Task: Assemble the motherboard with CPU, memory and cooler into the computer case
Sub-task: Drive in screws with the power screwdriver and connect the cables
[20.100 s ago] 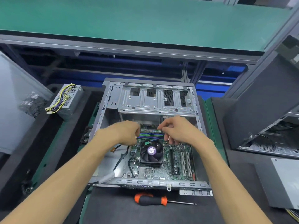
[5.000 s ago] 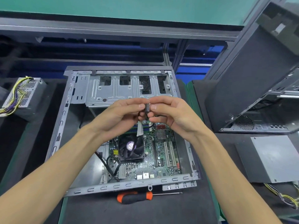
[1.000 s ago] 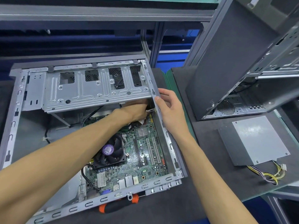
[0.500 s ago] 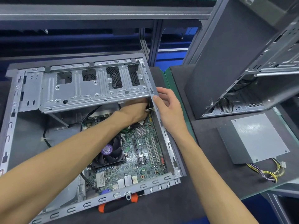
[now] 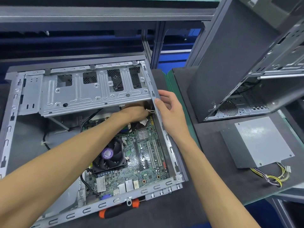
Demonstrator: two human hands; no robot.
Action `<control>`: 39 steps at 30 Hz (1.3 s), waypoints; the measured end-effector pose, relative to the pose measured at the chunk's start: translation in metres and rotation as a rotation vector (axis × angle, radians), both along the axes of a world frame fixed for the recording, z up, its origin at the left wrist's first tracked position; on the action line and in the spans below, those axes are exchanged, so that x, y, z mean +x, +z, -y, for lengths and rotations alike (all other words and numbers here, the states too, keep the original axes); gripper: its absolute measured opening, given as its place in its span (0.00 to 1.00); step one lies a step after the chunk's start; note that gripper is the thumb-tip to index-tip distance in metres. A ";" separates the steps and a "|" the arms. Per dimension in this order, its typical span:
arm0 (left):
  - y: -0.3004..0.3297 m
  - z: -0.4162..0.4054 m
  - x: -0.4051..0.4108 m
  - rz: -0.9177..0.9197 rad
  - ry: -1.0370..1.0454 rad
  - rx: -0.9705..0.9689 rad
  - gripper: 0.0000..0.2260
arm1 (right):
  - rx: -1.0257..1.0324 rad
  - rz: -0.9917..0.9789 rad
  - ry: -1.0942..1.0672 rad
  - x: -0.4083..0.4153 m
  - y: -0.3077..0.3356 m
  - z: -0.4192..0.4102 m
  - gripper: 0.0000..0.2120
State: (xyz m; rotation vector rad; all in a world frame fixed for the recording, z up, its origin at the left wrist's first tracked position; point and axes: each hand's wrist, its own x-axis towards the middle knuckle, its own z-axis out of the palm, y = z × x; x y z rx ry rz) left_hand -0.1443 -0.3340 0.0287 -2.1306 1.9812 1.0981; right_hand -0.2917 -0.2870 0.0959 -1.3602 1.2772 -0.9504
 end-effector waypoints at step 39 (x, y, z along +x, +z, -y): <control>0.118 -0.115 0.097 -0.165 -0.075 -0.068 0.15 | -0.502 -0.443 0.129 0.019 0.038 -0.008 0.07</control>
